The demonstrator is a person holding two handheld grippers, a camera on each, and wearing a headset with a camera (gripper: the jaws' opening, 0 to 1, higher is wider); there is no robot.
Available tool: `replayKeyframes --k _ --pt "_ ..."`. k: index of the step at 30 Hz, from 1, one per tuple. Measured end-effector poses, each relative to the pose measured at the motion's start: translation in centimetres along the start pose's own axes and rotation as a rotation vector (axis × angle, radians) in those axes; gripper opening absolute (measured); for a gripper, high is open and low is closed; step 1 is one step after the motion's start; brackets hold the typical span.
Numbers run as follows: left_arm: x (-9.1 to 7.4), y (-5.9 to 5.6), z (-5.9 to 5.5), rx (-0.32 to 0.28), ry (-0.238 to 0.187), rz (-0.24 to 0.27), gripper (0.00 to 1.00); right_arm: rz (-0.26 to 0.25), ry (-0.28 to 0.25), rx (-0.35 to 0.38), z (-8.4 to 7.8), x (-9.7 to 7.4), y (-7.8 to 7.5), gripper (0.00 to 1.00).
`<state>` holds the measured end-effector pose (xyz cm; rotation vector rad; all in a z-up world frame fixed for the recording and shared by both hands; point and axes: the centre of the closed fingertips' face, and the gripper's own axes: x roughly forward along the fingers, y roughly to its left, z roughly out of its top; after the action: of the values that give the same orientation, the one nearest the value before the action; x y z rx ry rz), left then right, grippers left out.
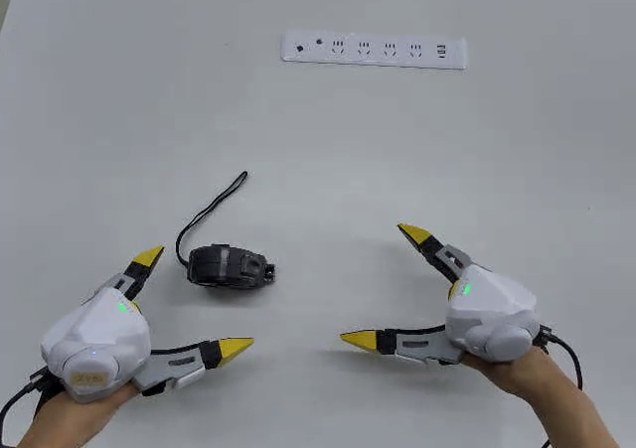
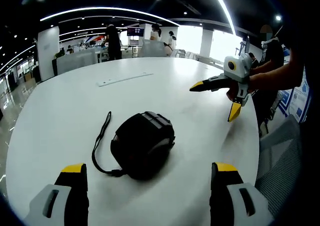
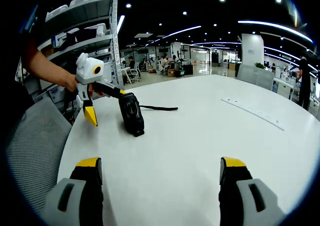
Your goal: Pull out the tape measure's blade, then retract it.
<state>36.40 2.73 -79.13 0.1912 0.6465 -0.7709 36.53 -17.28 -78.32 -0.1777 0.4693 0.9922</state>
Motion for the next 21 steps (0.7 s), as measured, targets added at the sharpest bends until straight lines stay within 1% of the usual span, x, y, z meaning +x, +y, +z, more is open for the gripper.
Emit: replayKeyframes --k 2,6,7,9,10,17,18,21 --pt "-0.4 0.1 -0.5 0.008 0.003 -0.002 1.00 -0.011 -0.001 0.012 -0.5 -0.6 0.1 1.00" --pt "-1.1 0.1 -0.8 0.004 -0.011 -0.009 1.00 -0.039 -0.009 0.037 -1.1 -1.9 0.2 1.00" --pt "-1.3 0.1 -0.8 0.004 -0.019 -0.011 1.00 -0.046 -0.020 0.048 -1.1 -2.3 0.3 1.00" --pt "-1.5 -0.1 -0.8 0.004 -0.026 -0.014 1.00 -0.054 -0.022 0.060 -1.3 -2.8 0.4 1.00" --pt "-1.7 -0.2 -0.8 0.007 -0.032 -0.017 1.00 -0.068 -0.020 0.065 -1.5 -3.1 0.4 1.00" --pt "-1.7 -0.4 -0.8 0.010 -0.035 -0.023 1.00 -0.087 -0.031 0.067 -1.5 -3.5 0.4 1.00" --pt "-1.9 -0.8 -0.4 0.014 -0.044 -0.023 1.00 -0.145 -0.041 0.086 -1.4 -4.5 0.6 1.00" --pt "-2.0 -1.0 -0.2 0.007 -0.051 -0.018 1.00 -0.158 -0.048 0.092 -1.4 -4.8 0.8 1.00"
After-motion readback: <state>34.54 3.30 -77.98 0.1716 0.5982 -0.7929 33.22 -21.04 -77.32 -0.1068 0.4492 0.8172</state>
